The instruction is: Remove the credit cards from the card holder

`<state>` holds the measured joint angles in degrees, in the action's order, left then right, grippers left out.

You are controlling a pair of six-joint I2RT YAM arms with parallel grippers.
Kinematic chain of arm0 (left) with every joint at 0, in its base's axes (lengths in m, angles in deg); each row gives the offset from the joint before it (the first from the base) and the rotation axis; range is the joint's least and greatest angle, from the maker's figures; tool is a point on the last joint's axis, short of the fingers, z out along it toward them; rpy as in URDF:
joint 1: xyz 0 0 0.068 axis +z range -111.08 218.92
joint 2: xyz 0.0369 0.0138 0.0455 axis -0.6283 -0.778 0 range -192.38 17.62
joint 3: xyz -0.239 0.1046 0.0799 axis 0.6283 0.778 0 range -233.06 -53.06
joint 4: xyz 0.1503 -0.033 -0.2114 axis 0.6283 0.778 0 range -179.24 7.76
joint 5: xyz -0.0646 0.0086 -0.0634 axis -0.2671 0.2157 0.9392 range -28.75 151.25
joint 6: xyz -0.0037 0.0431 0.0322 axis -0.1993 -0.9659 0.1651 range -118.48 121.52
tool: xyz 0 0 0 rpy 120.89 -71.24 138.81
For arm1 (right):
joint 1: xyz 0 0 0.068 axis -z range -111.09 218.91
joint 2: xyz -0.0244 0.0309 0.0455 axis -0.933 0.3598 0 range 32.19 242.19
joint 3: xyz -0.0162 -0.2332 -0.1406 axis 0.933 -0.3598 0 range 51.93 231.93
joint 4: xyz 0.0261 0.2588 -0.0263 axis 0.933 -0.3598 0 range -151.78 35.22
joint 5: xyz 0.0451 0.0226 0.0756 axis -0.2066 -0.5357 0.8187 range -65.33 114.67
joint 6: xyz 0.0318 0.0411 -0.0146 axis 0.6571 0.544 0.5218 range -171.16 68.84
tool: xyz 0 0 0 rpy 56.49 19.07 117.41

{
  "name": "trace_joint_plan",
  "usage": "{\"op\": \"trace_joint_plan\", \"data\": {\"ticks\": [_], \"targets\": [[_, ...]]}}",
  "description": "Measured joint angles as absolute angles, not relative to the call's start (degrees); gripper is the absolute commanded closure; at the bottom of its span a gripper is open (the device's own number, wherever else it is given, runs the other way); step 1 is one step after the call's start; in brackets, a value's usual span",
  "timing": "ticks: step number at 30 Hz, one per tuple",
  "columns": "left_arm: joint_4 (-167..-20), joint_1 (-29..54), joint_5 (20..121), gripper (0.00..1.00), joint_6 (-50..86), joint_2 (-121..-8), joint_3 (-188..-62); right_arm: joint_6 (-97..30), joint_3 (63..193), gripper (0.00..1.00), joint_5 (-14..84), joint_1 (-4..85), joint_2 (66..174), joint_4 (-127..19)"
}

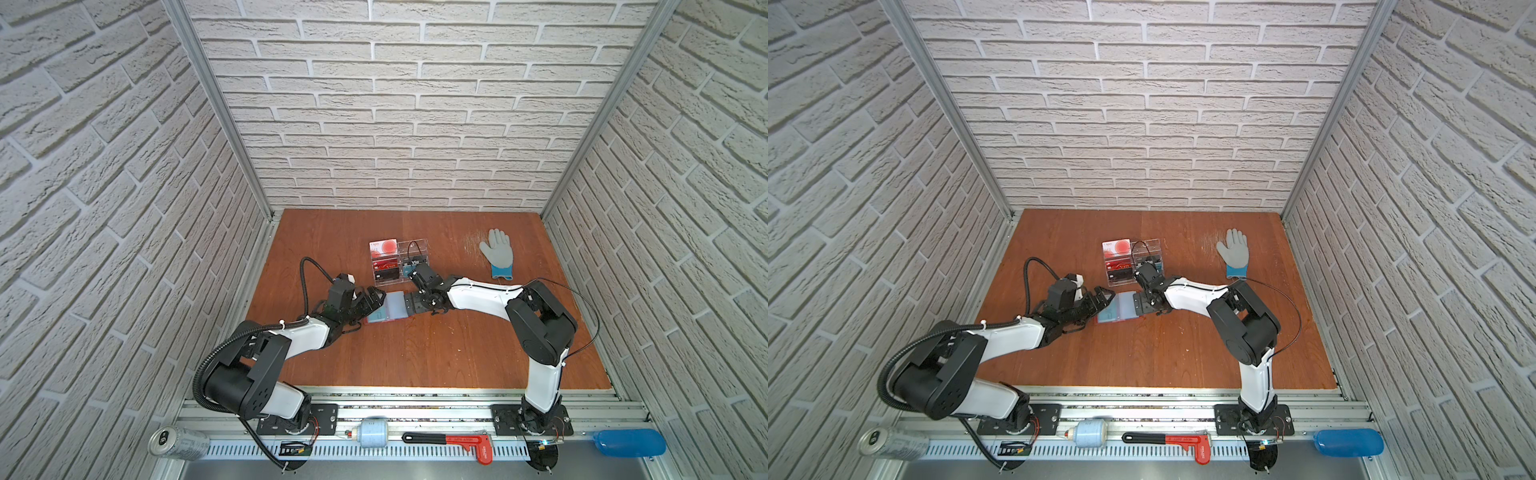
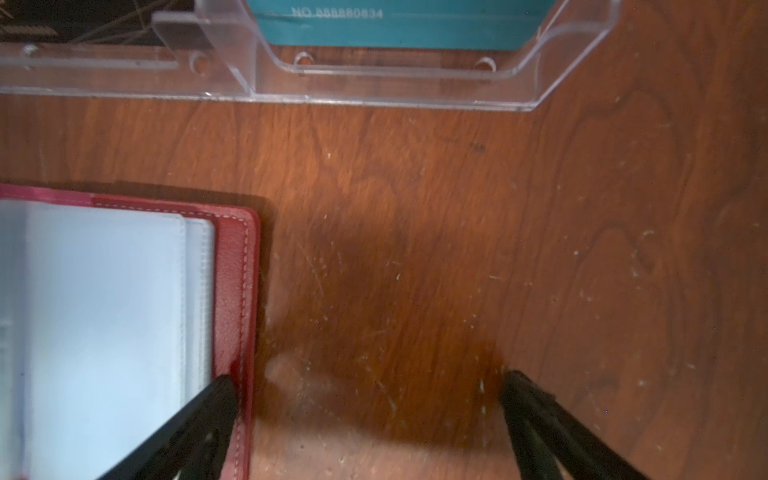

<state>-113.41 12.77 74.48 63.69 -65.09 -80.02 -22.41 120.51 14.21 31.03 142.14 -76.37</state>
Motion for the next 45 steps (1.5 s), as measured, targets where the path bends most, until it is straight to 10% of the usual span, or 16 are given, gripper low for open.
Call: {"op": "trace_joint_plan", "data": {"ticks": [45], "targets": [[-118.15,7.81,75.47,0.02,67.12,-70.89,-87.30,-21.10,118.39,0.00,22.39,33.19,142.43,-63.76]]}}
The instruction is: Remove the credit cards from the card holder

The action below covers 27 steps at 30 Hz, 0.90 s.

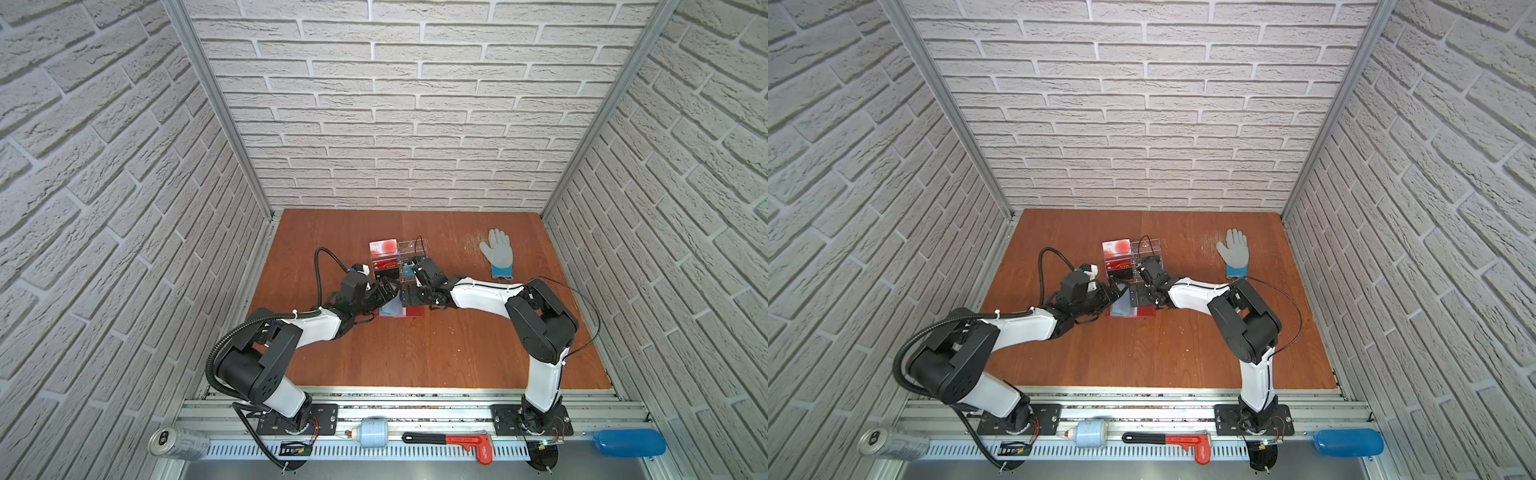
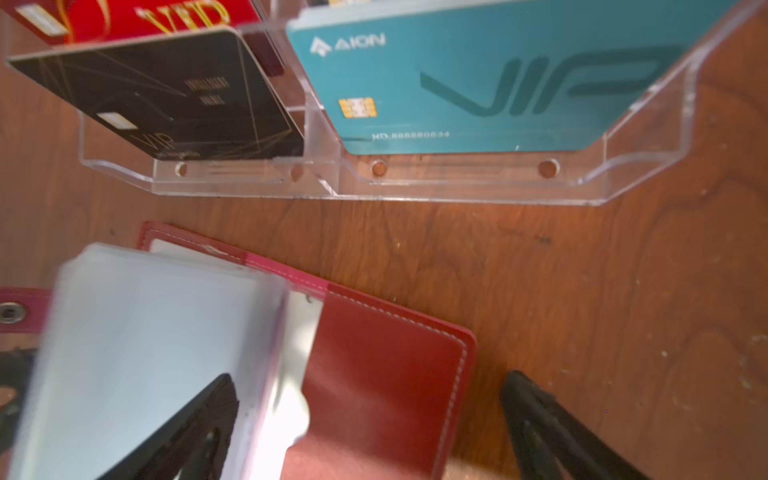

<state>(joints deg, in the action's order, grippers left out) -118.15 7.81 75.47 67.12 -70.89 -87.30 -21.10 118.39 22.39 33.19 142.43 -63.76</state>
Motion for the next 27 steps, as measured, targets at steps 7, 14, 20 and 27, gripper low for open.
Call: {"op": "trace_joint_plan", "data": {"ticks": [7,14,20,27], "targets": [[-118.50,6.15,75.40,0.02,67.32,-72.44,-89.68,-20.77,116.86,0.00,24.42,33.89,142.16,-59.91],[-118.59,4.64,74.99,0.02,67.40,-73.31,-90.99,-19.90,114.61,0.00,27.02,35.05,141.33,-55.93],[-119.20,3.37,74.94,0.02,67.82,-74.41,-92.26,-18.93,110.35,0.00,31.39,36.90,139.45,-51.06],[-120.27,1.69,75.27,0.02,68.39,-76.99,-94.23,-18.45,105.10,0.00,34.04,38.83,134.86,-50.73]]}}
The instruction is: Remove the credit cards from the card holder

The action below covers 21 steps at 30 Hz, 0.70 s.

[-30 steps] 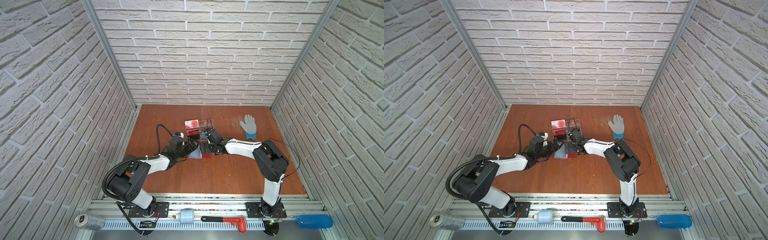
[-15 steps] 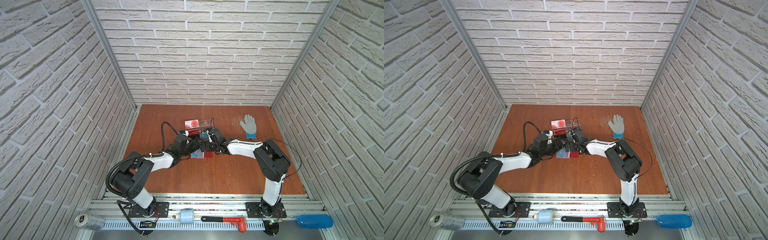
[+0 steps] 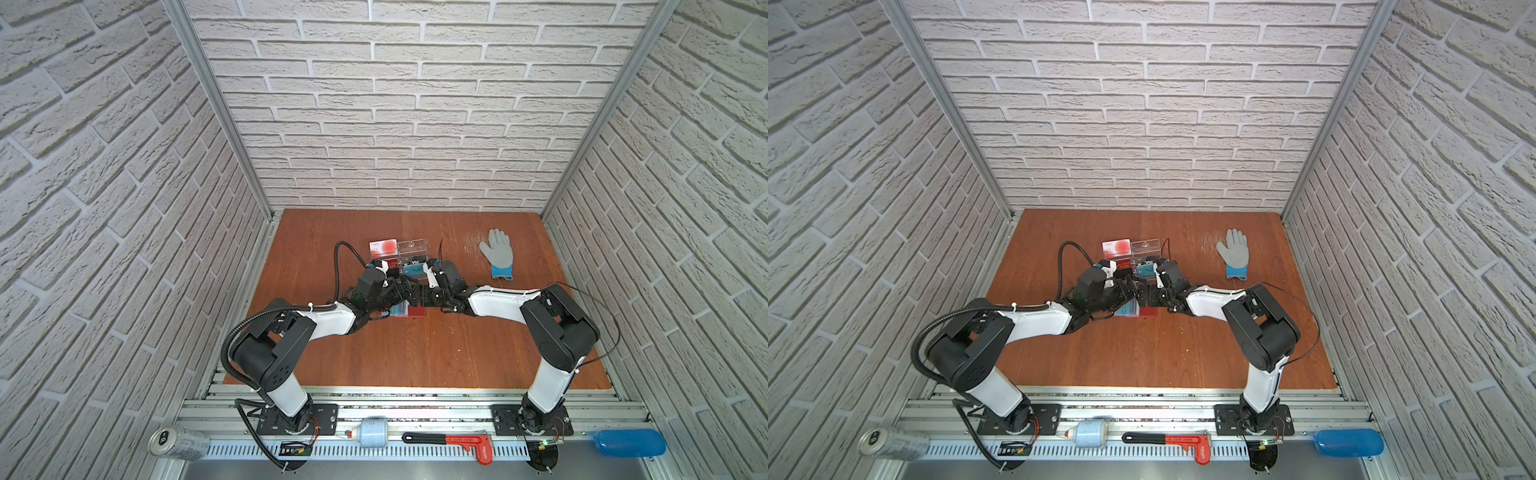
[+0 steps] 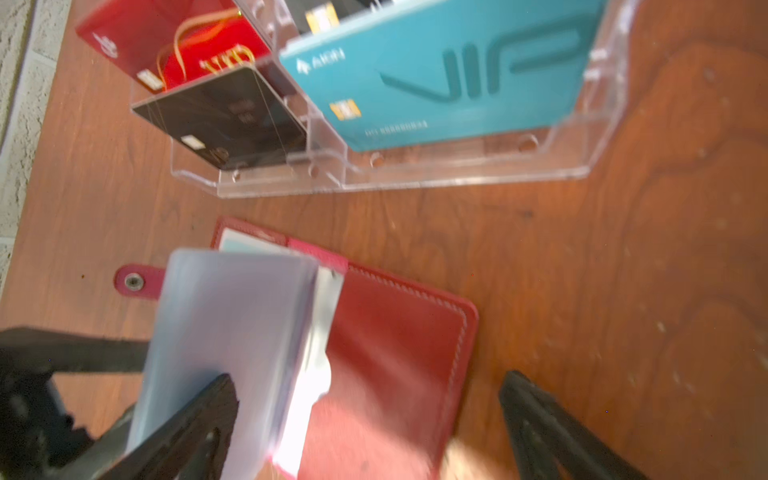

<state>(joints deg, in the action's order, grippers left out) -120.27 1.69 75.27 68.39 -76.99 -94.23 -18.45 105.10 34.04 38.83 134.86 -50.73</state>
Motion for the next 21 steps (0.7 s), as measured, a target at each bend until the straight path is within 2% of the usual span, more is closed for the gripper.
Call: {"op": "trace_joint_plan", "data": {"ticks": [12,21], "targets": [[-122.04,0.64,75.40,0.02,69.72,-80.81,-96.15,-18.34,94.92,0.01,32.55,43.48,123.48,-56.78],[-122.76,5.87,75.73,0.02,69.70,-76.61,-90.82,-18.63,97.69,0.08,34.30,40.58,125.14,-59.56]]}}
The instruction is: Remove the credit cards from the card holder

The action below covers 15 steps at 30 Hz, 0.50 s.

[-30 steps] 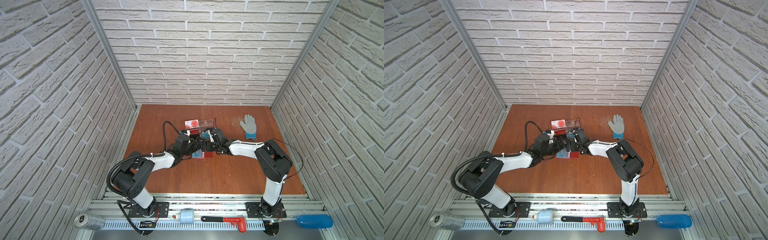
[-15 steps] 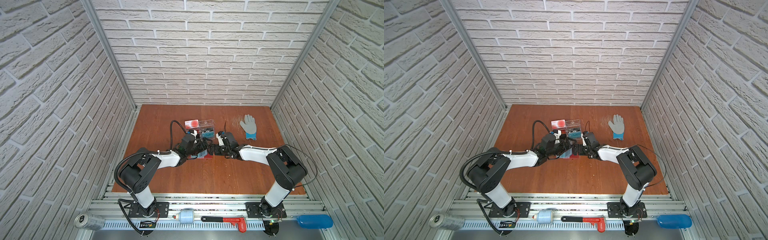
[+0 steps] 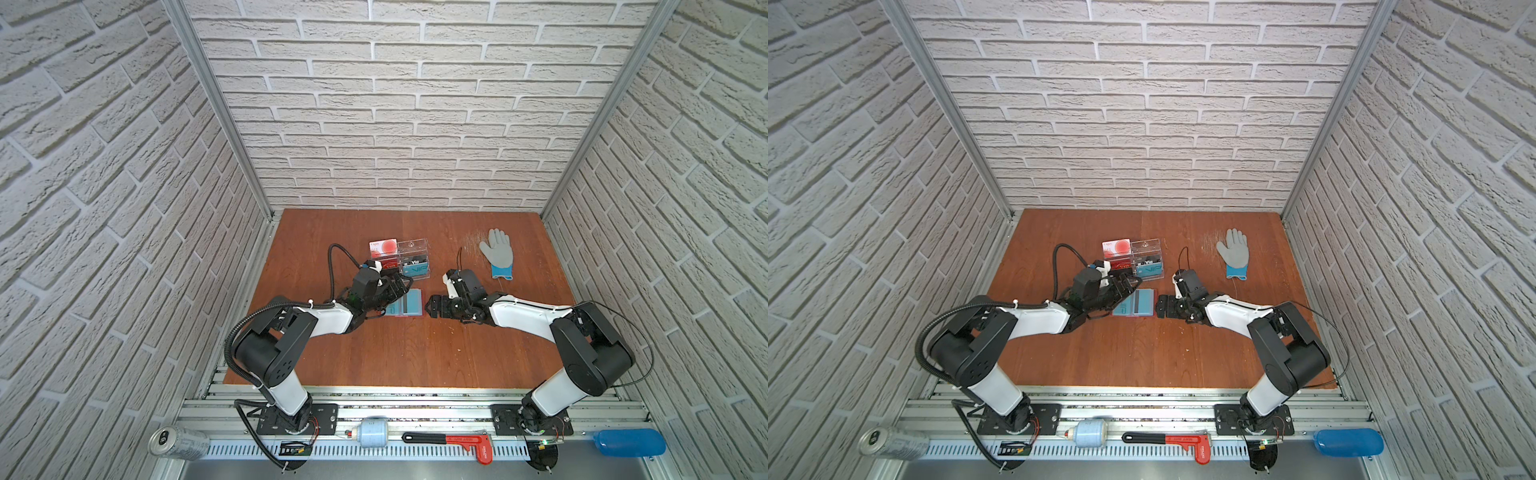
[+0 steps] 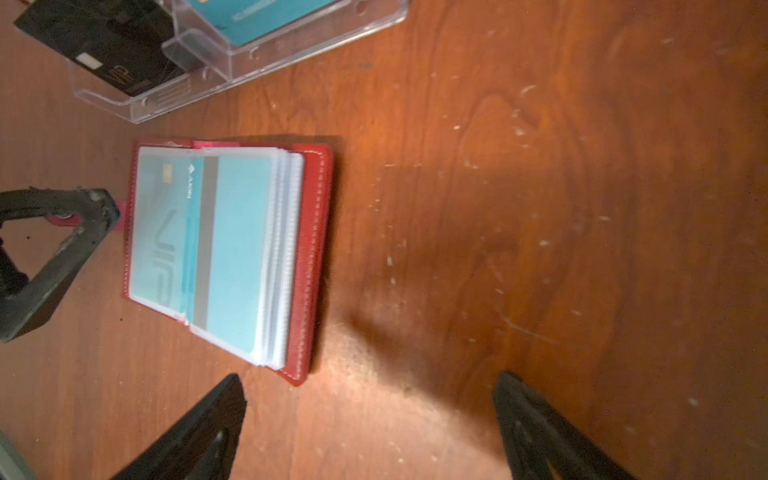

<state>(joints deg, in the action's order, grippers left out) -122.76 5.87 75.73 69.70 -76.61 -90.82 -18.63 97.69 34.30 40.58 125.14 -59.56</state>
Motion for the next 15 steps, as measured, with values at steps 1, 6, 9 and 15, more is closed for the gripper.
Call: {"op": "trace_joint_plan", "data": {"ticks": [1,6,9,15], "targets": [[-122.85,6.48,75.79,0.02,69.70,-76.24,-90.10,-18.58,98.50,0.09,34.67,40.01,125.79,-59.71],[-123.48,8.90,76.62,0.02,69.72,-75.43,-87.01,-18.58,104.25,0.13,35.50,37.28,130.49,-60.39],[-124.01,9.03,77.74,0.02,69.74,-75.46,-86.90,-18.61,107.05,0.16,35.50,36.82,132.77,-60.74],[-124.92,9.03,79.73,0.02,70.18,-76.02,-87.43,-19.13,110.65,0.25,34.83,36.77,135.15,-63.21]]}}
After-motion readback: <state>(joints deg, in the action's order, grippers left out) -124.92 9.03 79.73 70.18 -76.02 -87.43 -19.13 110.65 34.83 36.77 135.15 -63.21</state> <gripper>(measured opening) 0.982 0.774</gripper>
